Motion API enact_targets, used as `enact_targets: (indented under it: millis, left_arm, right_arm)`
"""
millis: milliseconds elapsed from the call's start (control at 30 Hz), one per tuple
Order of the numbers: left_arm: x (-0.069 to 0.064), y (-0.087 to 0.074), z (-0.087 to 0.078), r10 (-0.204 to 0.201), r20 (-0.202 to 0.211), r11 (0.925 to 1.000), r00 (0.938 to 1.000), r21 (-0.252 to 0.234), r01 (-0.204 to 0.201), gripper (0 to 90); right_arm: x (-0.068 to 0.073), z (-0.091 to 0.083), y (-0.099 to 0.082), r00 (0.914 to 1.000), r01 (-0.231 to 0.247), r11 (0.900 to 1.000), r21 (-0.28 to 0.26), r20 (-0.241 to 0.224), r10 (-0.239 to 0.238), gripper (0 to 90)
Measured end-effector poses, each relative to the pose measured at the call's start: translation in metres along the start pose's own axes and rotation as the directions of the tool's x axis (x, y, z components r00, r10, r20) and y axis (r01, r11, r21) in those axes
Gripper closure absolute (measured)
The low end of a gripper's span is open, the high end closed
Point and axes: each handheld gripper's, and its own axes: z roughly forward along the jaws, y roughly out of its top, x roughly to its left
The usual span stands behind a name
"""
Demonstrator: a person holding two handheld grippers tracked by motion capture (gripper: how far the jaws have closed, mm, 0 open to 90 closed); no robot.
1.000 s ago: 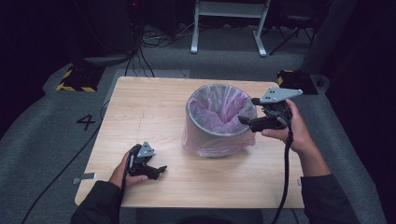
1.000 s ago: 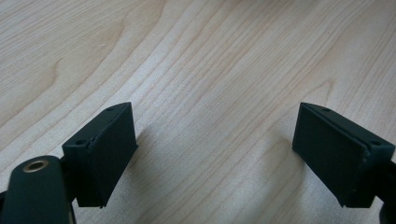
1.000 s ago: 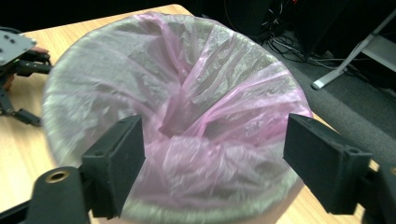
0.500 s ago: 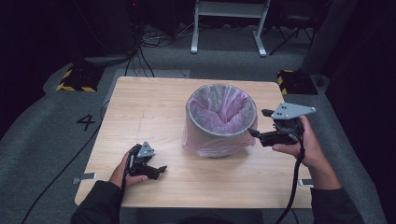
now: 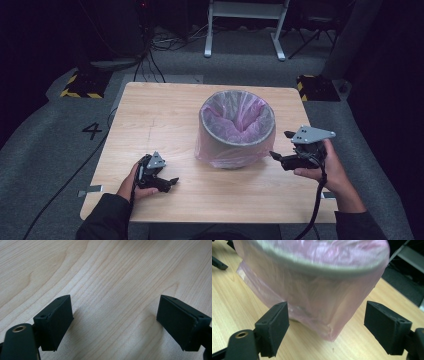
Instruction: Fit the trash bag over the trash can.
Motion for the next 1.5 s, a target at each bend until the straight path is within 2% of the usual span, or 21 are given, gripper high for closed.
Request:
enact_targets:
  millis: [367, 467, 600, 767, 800, 900, 1100, 1133, 1233, 1267, 1300, 1333, 1500]
  left_arm:
    - [0.000, 0.000, 0.000, 0.000, 0.000, 1.0000, 1.0000, 0.000, 0.000, 13.3]
    - [0.000, 0.000, 0.000, 0.000, -0.001, 1.0000, 1.0000, 0.000, 0.000, 13.3]
    - [0.000, 0.000, 0.000, -0.001, -0.001, 1.0000, 1.0000, -0.003, 0.001, 13.3]
    - [0.000, 0.000, 0.000, 0.000, 0.000, 1.0000, 1.0000, 0.000, 0.000, 13.3]
    - [0.000, 0.000, 0.000, 0.000, 0.000, 1.0000, 1.0000, 0.000, 0.000, 13.3]
    - [0.000, 0.000, 0.000, -0.001, -0.001, 1.0000, 1.0000, -0.002, 0.001, 13.3]
    - [0.000, 0.000, 0.000, 0.003, -0.002, 1.0000, 1.0000, 0.003, -0.003, 13.3]
    - [0.001, 0.001, 0.000, 0.003, -0.003, 1.0000, 1.0000, 0.002, -0.003, 13.3]
    - [0.001, 0.001, 0.000, 0.002, -0.003, 1.0000, 1.0000, 0.002, -0.002, 13.3]
    - [0.001, 0.001, 0.000, 0.003, -0.003, 1.0000, 1.0000, 0.002, -0.003, 13.3]
    - [0.001, 0.001, 0.000, 0.002, -0.003, 1.0000, 1.0000, 0.003, -0.002, 13.3]
    - [0.001, 0.001, 0.000, 0.002, -0.003, 1.0000, 1.0000, 0.003, -0.002, 13.3]
    - [0.001, 0.001, 0.000, 0.002, -0.003, 1.0000, 1.0000, 0.003, -0.002, 13.3]
  right_arm:
    - [0.003, 0.016, -0.031, 0.9998, -0.003, 0.9976, 0.069, 0.017, 0.002, 20.3]
    - [0.003, 0.023, -0.042, 0.9988, 0.015, 0.9951, 0.097, 0.045, -0.020, 20.0]
    - [0.003, 0.036, -0.058, 0.9988, 0.014, 0.9906, 0.136, 0.045, -0.020, 20.2]
    - [0.002, 0.044, -0.070, 0.9994, -0.005, 0.9882, 0.153, 0.035, 0.000, 20.1]
    - [0.003, 0.048, -0.076, 0.9990, -0.009, 0.9864, 0.164, 0.046, 0.002, 19.7]
    - [0.002, 0.052, -0.086, 0.9993, -0.020, 0.9839, 0.177, 0.034, 0.014, 19.9]
    - [0.001, 0.059, -0.105, 0.9989, -0.038, 0.9824, 0.183, 0.032, 0.033, 19.4]
    - [0.000, 0.061, -0.113, 0.9981, -0.050, 0.9818, 0.183, 0.043, 0.043, 19.3]
    - [-0.002, 0.061, -0.120, 0.9970, -0.068, 0.9829, 0.171, 0.047, 0.061, 19.4]
    - [-0.004, 0.060, -0.126, 0.9936, -0.109, 0.9839, 0.142, 0.047, 0.103, 20.5]
    - [-0.005, 0.060, -0.130, 0.9917, -0.127, 0.9837, 0.127, 0.038, 0.123, 20.2]
    - [-0.005, 0.060, -0.130, 0.9917, -0.127, 0.9837, 0.127, 0.038, 0.123, 20.2]
    - [-0.009, 0.059, -0.152, 0.9795, -0.200, 0.9742, 0.104, 0.043, 0.197, 19.8]
